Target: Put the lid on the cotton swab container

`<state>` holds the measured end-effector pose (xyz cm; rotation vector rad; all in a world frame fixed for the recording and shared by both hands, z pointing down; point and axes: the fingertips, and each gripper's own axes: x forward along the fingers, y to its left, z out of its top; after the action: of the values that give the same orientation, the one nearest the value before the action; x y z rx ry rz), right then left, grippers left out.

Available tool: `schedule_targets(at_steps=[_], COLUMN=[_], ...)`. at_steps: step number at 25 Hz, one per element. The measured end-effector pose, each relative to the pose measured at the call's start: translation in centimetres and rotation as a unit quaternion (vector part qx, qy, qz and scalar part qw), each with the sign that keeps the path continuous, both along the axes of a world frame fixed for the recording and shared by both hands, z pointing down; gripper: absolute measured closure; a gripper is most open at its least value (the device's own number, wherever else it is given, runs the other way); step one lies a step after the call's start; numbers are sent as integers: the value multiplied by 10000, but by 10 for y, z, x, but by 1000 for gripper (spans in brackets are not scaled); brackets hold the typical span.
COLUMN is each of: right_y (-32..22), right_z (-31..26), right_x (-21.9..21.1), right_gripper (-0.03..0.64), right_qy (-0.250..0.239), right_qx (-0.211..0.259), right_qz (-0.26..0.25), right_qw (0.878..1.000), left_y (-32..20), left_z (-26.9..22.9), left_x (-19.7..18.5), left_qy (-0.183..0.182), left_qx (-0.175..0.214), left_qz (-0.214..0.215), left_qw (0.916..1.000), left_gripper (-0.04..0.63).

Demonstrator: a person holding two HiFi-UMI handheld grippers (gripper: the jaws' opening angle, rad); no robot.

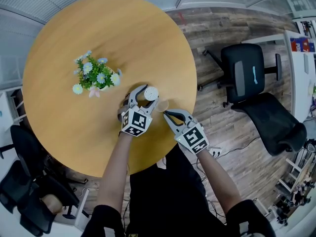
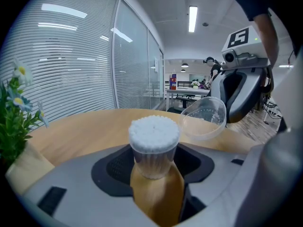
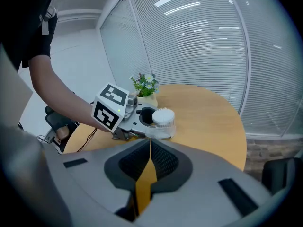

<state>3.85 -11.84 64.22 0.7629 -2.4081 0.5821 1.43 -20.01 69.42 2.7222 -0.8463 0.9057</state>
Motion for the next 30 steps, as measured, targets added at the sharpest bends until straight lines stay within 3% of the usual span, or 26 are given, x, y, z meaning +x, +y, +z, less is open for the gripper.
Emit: schedule_targets(at_steps=[17, 30], right_y=[-38, -67], right_z=[-25, -27], right_x=[-21, -35], right_gripper=[609, 609], right_qy=[-250, -424], right_qx=[505, 486], right_qz=[103, 458], right_qw=[9984, 9969], left_y=[0, 0], left_z=[1, 2], left_x=[1, 1], left_qy=[-49, -46], left_qx=[-8, -9], left_qz=[12, 21], left_qw=[10000, 10000], left_gripper=[339, 339])
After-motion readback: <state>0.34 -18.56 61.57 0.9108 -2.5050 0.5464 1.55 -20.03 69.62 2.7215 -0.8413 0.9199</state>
